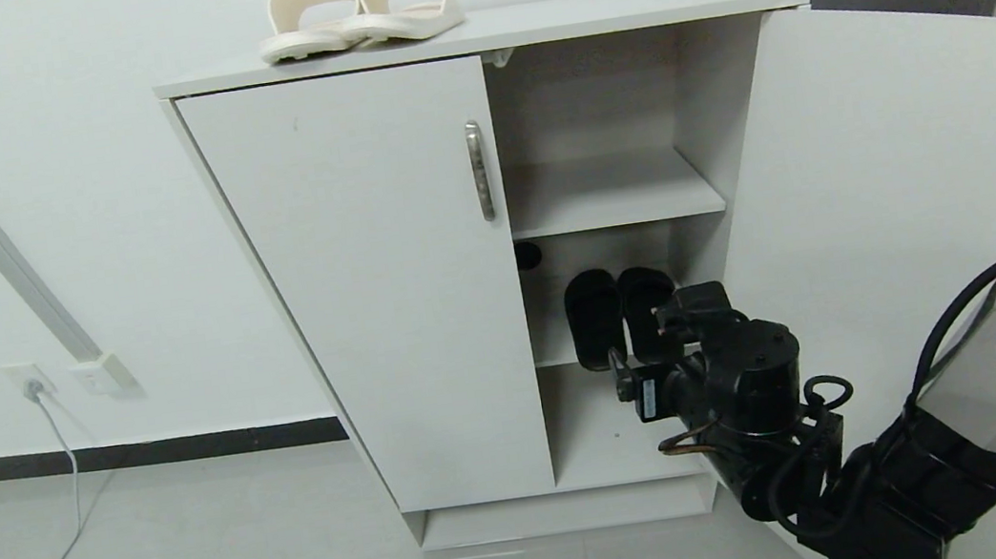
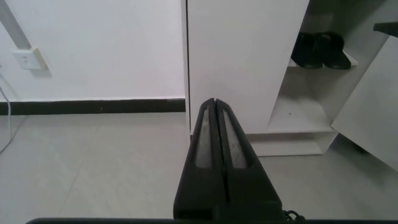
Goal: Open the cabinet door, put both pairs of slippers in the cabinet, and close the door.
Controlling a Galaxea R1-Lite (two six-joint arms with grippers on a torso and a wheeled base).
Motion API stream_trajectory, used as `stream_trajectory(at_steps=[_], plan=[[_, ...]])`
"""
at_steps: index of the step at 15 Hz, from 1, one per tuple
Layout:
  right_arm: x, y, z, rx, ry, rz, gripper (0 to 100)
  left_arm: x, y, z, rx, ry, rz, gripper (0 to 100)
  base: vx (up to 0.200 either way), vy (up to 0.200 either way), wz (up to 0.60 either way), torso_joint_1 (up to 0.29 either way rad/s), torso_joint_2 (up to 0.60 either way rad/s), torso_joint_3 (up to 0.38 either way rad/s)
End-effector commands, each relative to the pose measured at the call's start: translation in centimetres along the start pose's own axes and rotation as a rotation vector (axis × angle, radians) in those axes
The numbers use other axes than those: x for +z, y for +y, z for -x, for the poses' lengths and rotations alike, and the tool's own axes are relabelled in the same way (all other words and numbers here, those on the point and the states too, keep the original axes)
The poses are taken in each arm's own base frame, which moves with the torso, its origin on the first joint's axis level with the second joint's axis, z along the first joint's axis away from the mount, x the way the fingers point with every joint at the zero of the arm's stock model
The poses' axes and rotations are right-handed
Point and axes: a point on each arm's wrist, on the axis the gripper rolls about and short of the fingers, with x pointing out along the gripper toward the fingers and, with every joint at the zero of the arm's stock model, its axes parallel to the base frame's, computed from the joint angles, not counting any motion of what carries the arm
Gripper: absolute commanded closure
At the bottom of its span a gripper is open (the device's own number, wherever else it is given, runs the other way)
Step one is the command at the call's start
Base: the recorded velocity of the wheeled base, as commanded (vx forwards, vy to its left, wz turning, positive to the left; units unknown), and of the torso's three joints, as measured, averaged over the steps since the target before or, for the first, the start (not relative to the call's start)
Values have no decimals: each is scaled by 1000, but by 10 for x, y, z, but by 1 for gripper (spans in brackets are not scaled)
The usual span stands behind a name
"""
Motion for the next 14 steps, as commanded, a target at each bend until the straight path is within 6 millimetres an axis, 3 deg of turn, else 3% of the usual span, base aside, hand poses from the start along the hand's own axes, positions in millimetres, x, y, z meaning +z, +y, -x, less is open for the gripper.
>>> stream_trajectory(at_steps=[1, 10, 14], plan=[[-3, -1, 2, 3, 8, 4, 0, 0, 0, 0, 0, 2, 2, 100, 0, 0, 0, 0, 0, 0], [-6, -4, 5, 41, -13, 15, 0, 0, 0, 0, 2, 2, 5, 100, 0, 0, 0, 0, 0, 0], [-6, -5, 5, 40, -12, 16, 0, 0, 0, 0, 2, 2, 5, 100, 0, 200, 0, 4, 2, 2]])
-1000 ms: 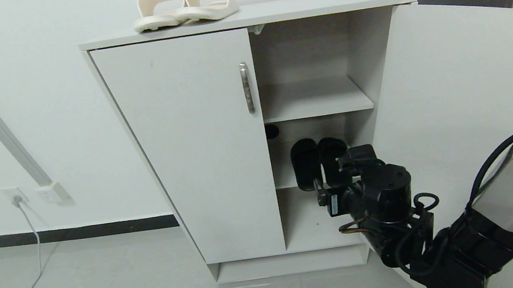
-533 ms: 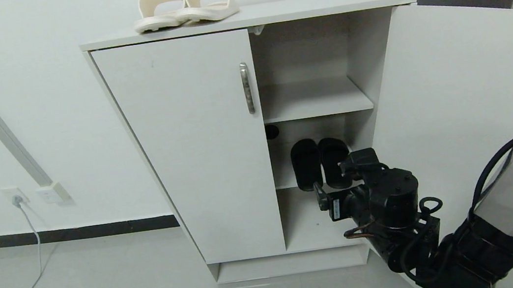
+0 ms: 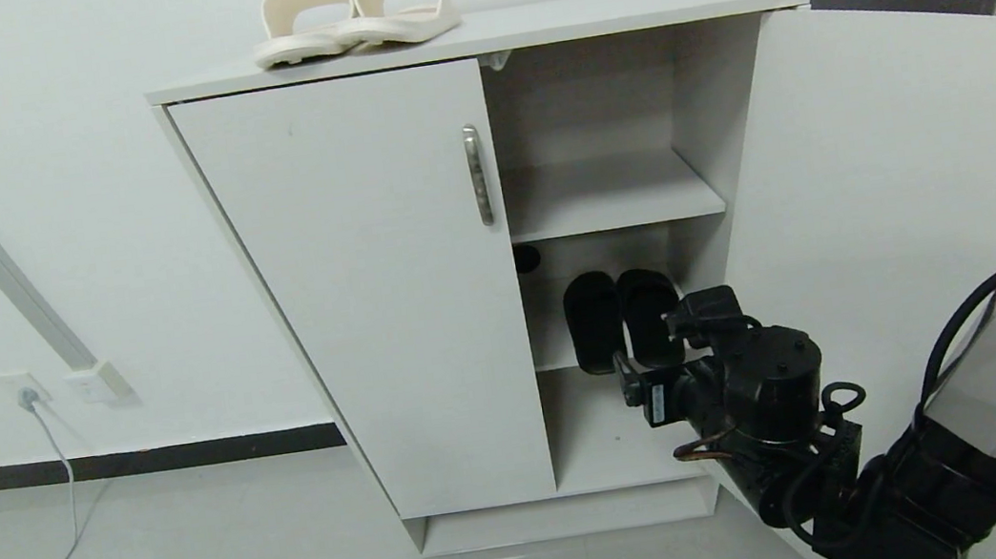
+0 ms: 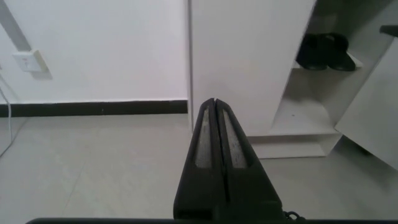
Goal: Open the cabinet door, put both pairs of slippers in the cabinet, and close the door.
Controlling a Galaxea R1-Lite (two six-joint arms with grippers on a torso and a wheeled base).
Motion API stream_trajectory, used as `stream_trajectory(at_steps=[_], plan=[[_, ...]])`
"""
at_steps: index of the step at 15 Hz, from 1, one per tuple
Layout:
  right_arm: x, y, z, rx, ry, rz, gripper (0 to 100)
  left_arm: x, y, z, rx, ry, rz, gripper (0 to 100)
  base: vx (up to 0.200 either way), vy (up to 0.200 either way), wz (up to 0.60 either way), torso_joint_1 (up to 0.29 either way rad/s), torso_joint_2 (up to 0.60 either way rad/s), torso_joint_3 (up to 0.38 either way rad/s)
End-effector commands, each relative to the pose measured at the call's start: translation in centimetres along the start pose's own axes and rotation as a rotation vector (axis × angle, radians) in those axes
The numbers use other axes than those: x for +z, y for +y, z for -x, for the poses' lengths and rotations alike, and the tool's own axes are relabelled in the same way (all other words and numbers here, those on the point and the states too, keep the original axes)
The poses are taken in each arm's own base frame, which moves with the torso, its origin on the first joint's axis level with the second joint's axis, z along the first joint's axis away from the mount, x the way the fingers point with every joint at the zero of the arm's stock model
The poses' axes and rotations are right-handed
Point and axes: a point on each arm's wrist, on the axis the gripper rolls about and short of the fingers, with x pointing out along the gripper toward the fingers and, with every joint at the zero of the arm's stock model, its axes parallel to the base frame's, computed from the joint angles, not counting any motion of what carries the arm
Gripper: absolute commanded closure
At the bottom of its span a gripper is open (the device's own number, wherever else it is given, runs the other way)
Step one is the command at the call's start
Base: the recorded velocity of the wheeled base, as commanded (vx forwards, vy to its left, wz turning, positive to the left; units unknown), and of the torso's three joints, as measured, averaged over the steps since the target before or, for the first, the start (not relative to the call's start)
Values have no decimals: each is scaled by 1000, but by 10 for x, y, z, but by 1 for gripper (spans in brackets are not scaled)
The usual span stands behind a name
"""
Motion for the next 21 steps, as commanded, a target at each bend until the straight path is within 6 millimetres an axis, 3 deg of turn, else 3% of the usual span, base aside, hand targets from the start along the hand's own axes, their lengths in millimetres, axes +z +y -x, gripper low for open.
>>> stream_trajectory(at_steps=[1, 13, 21], plan=[[-3, 1, 0, 3, 7, 5, 0, 0, 0, 0, -1, 1, 0, 100, 0, 200, 0, 12, 2, 2], [-1, -1, 1, 6, -22, 6, 0, 0, 0, 0, -1, 1, 0, 100, 0, 200, 0, 3, 4, 3], [0, -11, 1, 33, -47, 24, 0, 0, 0, 0, -1, 1, 0, 100, 0, 0, 0, 0, 0, 0]])
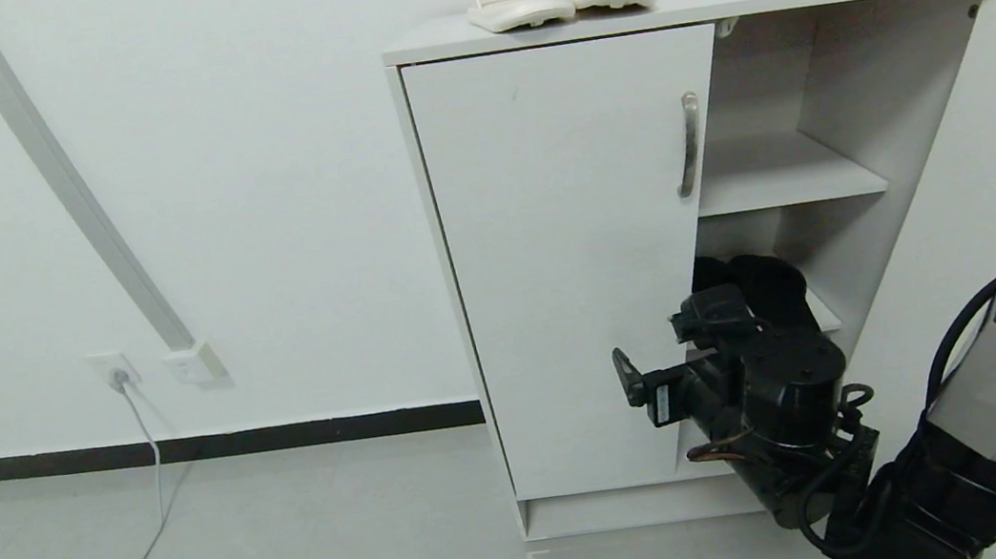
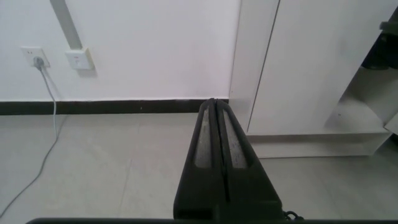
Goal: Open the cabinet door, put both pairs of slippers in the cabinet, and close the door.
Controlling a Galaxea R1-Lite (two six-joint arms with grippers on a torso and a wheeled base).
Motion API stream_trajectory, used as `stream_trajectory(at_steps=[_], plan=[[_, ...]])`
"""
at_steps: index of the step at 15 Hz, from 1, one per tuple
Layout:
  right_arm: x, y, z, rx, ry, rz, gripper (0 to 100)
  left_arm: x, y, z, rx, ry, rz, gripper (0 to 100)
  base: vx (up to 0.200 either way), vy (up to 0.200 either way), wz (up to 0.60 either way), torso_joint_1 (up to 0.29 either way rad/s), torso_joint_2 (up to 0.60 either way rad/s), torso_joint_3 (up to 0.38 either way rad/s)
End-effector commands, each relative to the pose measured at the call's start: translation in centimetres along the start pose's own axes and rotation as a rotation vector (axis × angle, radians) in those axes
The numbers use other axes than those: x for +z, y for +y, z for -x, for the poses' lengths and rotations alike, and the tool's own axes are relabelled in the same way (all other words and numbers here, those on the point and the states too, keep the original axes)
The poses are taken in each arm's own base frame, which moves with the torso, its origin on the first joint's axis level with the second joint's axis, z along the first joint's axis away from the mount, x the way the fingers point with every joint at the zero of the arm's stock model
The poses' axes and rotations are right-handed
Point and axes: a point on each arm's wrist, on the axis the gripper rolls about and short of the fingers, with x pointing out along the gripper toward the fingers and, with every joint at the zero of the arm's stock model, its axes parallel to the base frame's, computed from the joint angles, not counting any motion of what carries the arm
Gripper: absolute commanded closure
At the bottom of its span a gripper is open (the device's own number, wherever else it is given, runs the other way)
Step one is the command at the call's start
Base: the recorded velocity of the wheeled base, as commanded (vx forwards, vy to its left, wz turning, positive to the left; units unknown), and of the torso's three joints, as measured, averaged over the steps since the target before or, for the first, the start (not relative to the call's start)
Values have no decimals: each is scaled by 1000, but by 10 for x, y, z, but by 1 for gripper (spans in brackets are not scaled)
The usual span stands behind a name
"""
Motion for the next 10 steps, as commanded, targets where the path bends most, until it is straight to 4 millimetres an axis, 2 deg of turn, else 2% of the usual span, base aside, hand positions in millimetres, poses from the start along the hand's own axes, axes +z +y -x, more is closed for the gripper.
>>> stream_trajectory(at_steps=[1, 3, 10], plan=[[-3, -3, 0, -5, 7, 18, 0, 0, 0, 0, 2, 2, 0, 100, 0, 0, 0, 0, 0, 0], [2, -6, 0, -2, -33, 0, 0, 0, 0, 0, 3, 2, 0, 100, 0, 0, 0, 0, 0, 0], [-2, -8, 1, 25, -32, 31, 0, 0, 0, 0, 3, 2, 0, 100, 0, 0, 0, 0, 0, 0]])
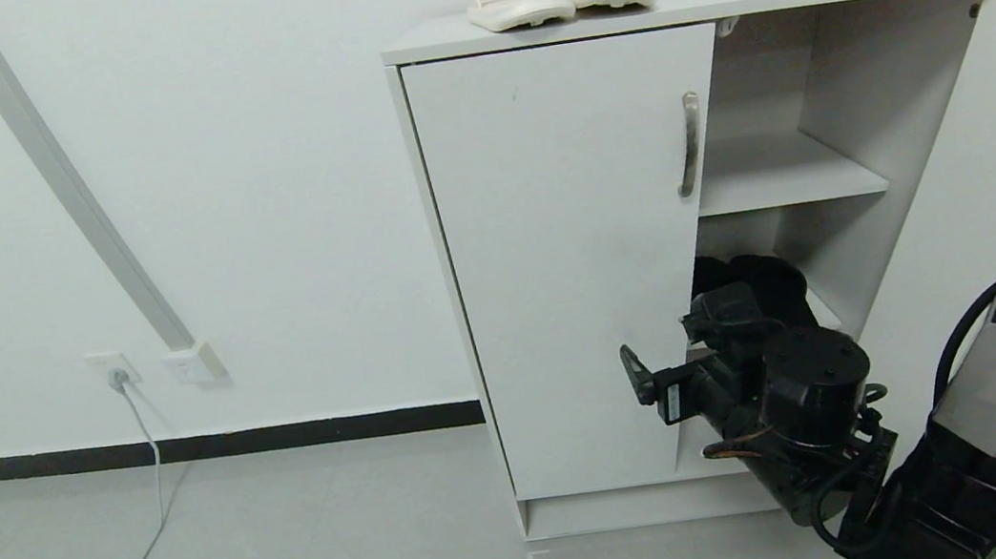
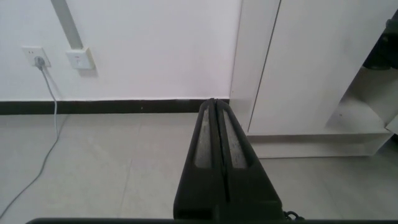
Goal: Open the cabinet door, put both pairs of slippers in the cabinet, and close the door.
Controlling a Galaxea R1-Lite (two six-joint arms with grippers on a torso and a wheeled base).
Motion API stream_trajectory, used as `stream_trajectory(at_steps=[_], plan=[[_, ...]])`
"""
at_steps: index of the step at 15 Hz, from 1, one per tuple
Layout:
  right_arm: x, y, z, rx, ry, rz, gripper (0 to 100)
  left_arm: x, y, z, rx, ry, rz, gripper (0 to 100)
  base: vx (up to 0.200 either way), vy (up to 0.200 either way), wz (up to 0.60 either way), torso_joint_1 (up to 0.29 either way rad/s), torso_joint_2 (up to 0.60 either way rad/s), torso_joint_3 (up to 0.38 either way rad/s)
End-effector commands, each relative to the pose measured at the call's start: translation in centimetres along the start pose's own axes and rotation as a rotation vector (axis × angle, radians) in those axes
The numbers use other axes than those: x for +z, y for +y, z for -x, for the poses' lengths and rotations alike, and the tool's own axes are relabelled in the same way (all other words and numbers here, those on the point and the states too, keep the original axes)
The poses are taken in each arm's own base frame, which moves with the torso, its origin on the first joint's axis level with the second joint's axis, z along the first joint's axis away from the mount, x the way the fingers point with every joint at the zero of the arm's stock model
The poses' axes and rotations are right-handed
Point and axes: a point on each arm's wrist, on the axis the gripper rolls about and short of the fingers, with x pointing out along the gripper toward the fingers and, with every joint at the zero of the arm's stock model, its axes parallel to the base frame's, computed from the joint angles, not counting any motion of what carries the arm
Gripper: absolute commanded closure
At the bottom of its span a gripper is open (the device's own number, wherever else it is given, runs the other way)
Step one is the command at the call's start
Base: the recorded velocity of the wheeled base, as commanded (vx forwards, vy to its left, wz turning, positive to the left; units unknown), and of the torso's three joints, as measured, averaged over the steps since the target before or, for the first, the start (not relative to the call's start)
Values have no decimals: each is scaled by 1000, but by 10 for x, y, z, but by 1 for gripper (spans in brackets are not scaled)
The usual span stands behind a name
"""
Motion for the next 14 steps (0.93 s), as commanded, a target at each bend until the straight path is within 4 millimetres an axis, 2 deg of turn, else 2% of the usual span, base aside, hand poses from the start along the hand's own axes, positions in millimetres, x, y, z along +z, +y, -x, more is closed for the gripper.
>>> stream_trajectory(at_steps=[1, 5, 8, 14], plan=[[-2, 0, -1, 0, 4, 2, 0, 0, 0, 0, 0, 3, 0, 100, 0, 0, 0, 0, 0, 0], [-1, 1, 0, 5, 2, 1, 0, 0, 0, 0, 0, 1, 0, 100, 0, 0, 0, 1, -26, -34], [-1, 2, 0, 6, 4, 2, 0, 0, 0, 0, 0, 1, 0, 100, 0, 0, 0, 9, -175, -320], [-2, 2, 0, 8, 3, 2, 0, 0, 0, 0, 0, 0, 0, 100, 0, 0, 0, 67, -502, -359]])
